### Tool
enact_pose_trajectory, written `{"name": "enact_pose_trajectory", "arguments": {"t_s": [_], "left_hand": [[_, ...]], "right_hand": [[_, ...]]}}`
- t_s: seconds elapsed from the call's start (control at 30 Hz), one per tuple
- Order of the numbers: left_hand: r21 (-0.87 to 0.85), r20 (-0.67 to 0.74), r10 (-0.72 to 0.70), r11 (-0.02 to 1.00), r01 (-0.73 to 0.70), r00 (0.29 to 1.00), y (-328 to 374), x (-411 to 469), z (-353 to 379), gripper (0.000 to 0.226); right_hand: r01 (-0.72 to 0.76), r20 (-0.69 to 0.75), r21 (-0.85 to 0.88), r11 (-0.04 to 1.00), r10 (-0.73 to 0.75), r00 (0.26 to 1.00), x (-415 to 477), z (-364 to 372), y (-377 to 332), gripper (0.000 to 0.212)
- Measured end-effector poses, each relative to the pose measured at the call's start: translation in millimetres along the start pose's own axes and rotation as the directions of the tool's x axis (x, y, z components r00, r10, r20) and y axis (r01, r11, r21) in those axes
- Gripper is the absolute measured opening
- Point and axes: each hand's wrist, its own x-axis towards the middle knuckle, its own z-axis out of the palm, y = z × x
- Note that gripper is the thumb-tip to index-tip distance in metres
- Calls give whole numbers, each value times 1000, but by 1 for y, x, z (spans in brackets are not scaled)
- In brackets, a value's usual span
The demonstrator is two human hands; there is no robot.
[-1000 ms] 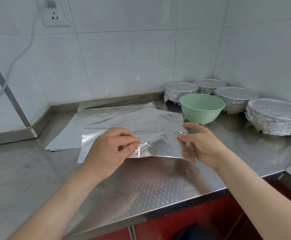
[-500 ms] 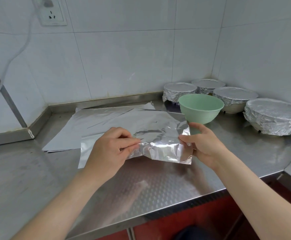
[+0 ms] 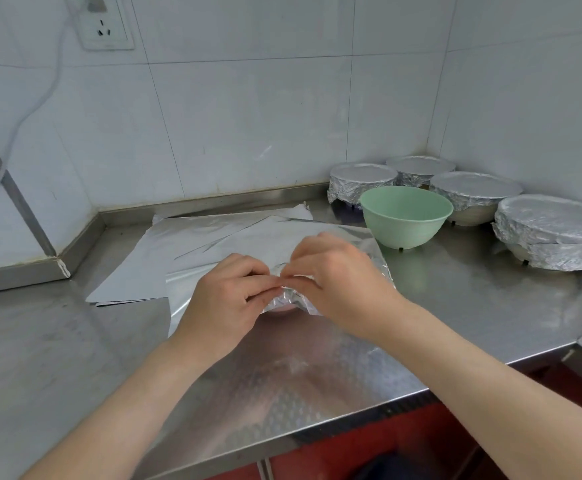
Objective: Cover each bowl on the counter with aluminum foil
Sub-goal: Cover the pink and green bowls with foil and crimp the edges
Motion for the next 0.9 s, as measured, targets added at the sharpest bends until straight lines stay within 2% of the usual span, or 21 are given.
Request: {"name": "enact_pose_trajectory", "arguments": {"t_s": [0.23, 0.47, 0.6, 0.8, 0.9], "left_hand": [[-22, -23, 11, 1000, -12, 1000, -1, -2, 2, 27], [-6, -13, 39, 999, -39, 999, -3, -1, 4, 26], [-5, -18, 47, 999, -47, 999, -4, -1, 4, 24], [-7, -24, 51, 999, -51, 998, -4, -3, 4, 21], [0, -27, 37, 999, -37, 999, -5, -3, 5, 13]], "right_hand": [[105, -8, -186, 977, -108, 994, -5, 8, 10, 13], [100, 1, -233, 967, -103, 995, -5, 15, 14, 10], [102, 13, -174, 979, -101, 995, -4, 13, 15, 13], [191, 38, -208, 959, -187, 982, -5, 16, 23, 17], [218, 36, -222, 950, -215, 976, -6, 19, 25, 14]]}}
